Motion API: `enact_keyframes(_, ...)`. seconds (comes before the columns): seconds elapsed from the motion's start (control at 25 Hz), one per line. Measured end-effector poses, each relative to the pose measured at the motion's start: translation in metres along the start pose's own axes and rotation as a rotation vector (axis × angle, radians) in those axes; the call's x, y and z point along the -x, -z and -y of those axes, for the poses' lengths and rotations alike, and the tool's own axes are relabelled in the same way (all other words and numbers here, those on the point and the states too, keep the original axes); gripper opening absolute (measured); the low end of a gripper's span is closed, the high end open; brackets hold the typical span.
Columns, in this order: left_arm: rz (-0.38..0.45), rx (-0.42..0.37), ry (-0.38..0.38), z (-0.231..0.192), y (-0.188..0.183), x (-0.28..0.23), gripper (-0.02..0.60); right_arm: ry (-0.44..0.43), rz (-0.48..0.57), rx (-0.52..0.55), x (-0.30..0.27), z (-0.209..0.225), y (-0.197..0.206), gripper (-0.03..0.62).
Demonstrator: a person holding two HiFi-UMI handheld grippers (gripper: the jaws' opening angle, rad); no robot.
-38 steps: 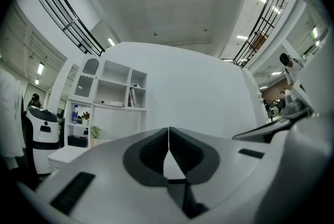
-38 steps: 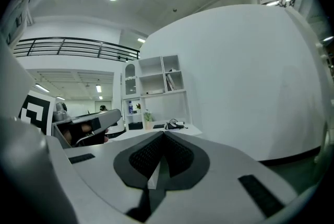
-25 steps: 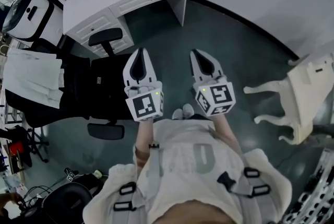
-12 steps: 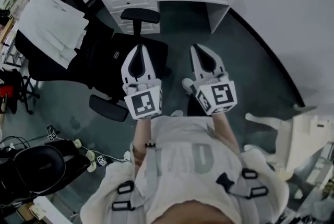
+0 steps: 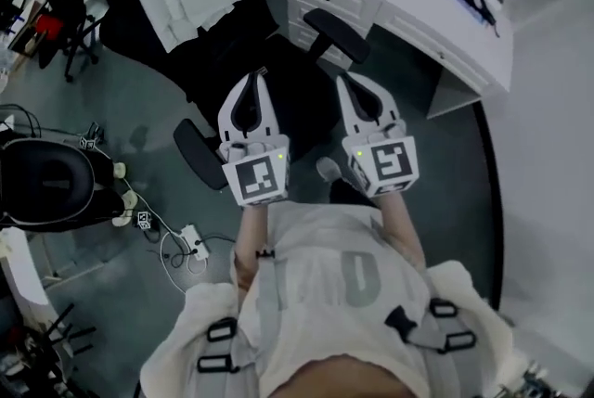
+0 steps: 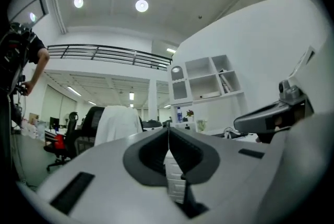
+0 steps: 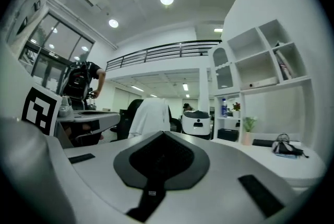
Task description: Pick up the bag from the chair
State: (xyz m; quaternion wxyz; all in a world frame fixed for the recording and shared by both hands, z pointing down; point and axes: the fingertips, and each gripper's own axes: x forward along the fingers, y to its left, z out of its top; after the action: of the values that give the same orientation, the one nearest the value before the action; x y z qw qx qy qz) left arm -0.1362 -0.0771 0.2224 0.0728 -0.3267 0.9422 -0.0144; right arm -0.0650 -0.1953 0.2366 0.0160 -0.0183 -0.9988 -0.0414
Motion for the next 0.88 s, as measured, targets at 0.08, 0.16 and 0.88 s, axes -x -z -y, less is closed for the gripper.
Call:
enact_keyframes(0.08,-0.005,0.001,-0.065,-0.009,-0.006,-0.014,0.011,-0.077,0.005,0.006,-0.024,0.006,-0.009,0.005)
enact_keyframes(0.16,0.002,0.006,-0.149,-0.02,-0.013,-0.02,0.011,-0.171,0.017,0.005,-0.045,0.005,-0.017,0.005)
enact_keyframes(0.88,-0.078,0.003,-0.565,-0.04,-0.008,-0.007,0.011,-0.518,0.028,-0.039,-0.114,0.015,-0.005,0.005)
